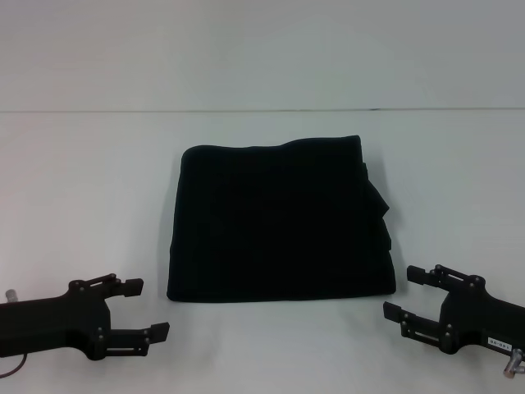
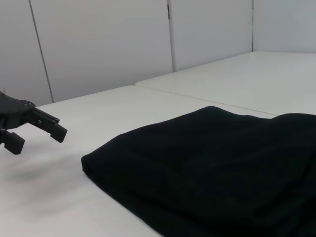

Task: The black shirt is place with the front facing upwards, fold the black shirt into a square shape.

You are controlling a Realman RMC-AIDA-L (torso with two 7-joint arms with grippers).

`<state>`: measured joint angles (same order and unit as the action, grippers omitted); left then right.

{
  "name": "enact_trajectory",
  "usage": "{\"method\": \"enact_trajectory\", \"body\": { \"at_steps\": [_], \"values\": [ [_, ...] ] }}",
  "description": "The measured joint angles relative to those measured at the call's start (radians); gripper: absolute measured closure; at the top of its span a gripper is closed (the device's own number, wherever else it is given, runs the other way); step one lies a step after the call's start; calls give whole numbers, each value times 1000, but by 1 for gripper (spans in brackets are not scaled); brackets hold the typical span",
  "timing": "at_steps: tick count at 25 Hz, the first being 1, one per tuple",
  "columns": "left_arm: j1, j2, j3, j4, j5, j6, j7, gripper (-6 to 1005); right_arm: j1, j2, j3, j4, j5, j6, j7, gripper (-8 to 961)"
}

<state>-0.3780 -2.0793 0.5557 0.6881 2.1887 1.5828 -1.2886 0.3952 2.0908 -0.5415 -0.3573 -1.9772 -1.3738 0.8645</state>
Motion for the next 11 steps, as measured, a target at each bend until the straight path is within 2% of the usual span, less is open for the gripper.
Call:
{"method": "enact_trajectory", "body": {
  "at_steps": [11],
  "values": [
    [-1, 1, 0, 4, -2, 6, -1, 62, 2, 0, 0, 0, 0, -2, 1, 185]
  ]
}}
